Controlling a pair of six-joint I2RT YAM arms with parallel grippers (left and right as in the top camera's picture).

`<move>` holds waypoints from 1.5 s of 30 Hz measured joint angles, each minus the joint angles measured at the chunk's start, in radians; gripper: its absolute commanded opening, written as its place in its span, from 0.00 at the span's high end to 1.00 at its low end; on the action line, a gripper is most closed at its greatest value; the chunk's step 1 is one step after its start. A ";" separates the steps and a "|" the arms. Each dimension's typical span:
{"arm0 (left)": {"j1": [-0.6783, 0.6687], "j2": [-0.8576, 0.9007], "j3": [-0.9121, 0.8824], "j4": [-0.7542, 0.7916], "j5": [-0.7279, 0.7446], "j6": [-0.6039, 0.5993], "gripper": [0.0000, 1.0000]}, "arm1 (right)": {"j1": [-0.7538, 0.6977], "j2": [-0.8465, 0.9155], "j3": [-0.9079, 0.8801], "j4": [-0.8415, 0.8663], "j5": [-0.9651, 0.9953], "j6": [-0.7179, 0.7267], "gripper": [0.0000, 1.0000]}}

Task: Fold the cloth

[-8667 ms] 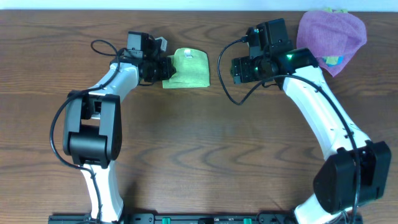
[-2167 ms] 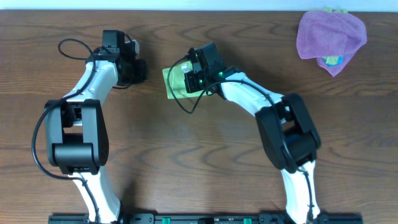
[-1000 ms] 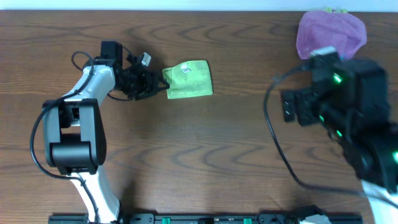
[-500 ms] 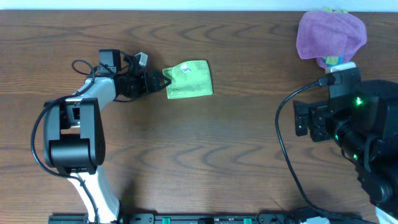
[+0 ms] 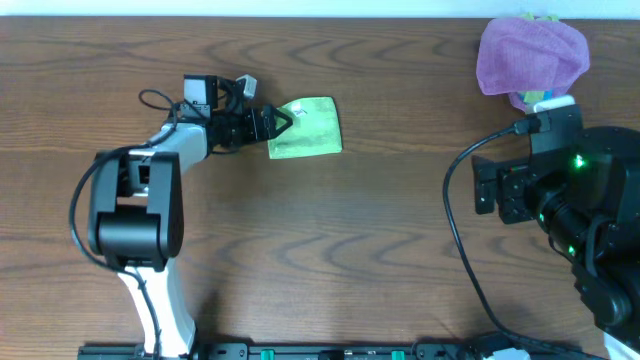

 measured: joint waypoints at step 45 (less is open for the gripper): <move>-0.113 0.104 0.059 0.138 0.066 -0.050 0.26 | -0.015 0.498 -0.399 0.448 -0.180 0.151 0.99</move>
